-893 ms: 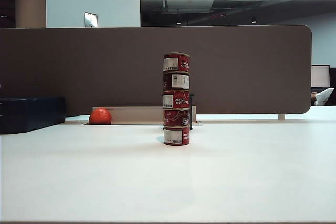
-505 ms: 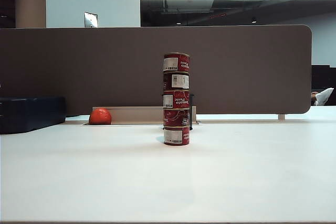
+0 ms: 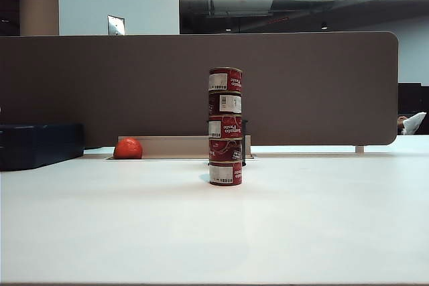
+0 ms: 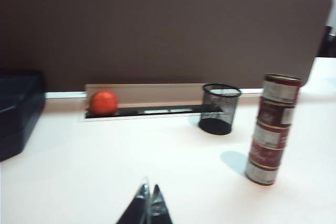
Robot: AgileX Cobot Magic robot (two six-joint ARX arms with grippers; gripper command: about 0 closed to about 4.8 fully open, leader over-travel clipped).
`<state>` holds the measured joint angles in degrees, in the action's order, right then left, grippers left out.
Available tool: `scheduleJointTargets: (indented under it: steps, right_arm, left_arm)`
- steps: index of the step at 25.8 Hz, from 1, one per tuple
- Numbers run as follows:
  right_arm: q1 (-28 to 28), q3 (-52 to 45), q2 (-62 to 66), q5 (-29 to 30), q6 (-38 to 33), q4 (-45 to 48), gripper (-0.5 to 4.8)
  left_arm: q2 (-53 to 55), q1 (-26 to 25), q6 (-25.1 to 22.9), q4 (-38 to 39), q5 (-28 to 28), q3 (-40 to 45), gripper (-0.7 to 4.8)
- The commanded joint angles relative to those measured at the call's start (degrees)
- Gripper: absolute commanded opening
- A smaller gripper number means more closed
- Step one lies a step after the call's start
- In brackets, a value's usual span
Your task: Take a can of tomato sauce from the stacked ones and place it on the table.
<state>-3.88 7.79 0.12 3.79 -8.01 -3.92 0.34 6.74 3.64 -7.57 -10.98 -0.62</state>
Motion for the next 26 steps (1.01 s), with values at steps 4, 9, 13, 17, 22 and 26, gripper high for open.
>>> scheduleJointTargets:
  steps: [4,9,13,17,22,26]
  right_arm:
    - [0.0,7.91,0.79,0.04,-0.37,-4.11,-0.05]
    - [0.0,14.99,4.2,0.5,-0.39,-9.4,-0.05]
    - [0.0,20.72,9.68,2.99,-0.39,-13.57,-0.05]
    - [-0.02,30.14,19.91,9.55,-0.42,-16.39,-0.04]
    - [-0.07,43.87,33.66,14.93,-0.61,-23.69,0.14]
    - [-0.15,52.87,42.97,19.12,-0.76,-28.37,1.52]
  left_arm:
    - [0.02,-0.04,-0.09,-2.73,-2.43,-0.55,-0.06]
    - [0.02,-0.04,0.04,-2.73,-3.78,-3.39,-0.06]
    - [0.02,-0.04,0.04,-1.73,-6.4,-5.97,-0.06]
    - [0.04,-0.04,0.04,2.12,-7.52,-9.53,-0.06]
    - [0.04,-0.04,0.09,3.54,-8.92,-10.86,-0.06]
    - [0.04,-0.04,0.24,4.94,-10.95,-10.91,-0.06]
